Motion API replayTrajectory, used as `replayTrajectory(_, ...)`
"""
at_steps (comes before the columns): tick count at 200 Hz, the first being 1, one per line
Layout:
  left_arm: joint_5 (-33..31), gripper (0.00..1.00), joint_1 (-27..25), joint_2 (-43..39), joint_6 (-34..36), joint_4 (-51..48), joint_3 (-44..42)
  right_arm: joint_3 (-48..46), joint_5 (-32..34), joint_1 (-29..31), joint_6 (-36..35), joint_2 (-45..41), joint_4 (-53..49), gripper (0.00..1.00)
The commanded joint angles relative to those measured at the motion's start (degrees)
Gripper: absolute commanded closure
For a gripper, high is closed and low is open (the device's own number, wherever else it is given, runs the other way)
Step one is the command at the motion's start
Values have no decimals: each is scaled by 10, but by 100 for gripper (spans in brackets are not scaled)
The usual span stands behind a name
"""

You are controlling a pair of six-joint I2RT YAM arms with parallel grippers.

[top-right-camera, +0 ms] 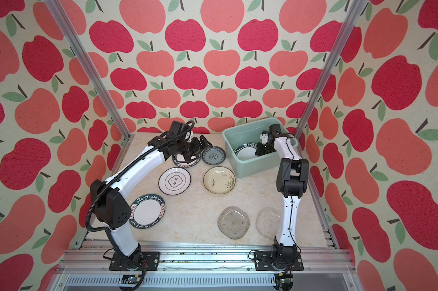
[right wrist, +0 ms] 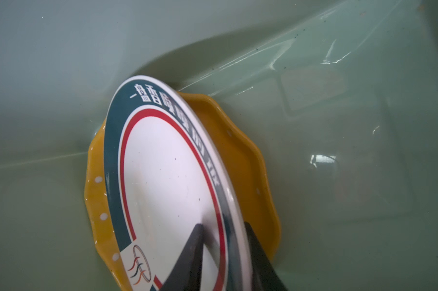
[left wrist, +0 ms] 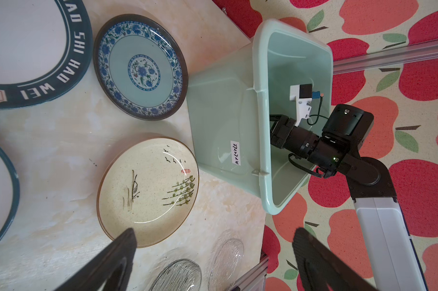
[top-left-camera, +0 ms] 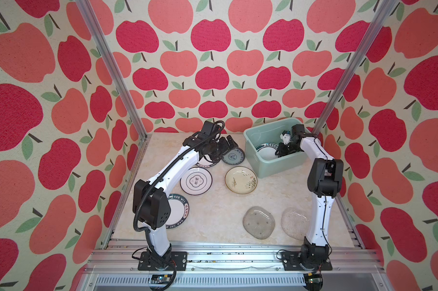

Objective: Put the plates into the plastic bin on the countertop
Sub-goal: 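Lower the green-red rimmed plate into the bin and release it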

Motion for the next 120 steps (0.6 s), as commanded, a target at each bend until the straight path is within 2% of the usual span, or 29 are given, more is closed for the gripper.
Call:
replayTrajectory(1, 5, 1, 3, 14, -2, -27, 26, 13, 41, 0, -17, 26, -7, 71)
replayTrajectory(32, 4, 1, 3, 20, -2, -30, 29, 15, 53, 0, -22, 32, -5, 69)
replayTrajectory(75, -6, 1, 3, 17, 0, -36, 30, 17, 72, 0, -27, 23, -11, 60)
replayTrajectory(120, -42, 1, 3, -24, 8, -51, 13, 28, 82, -1, -17, -33, -23, 47)
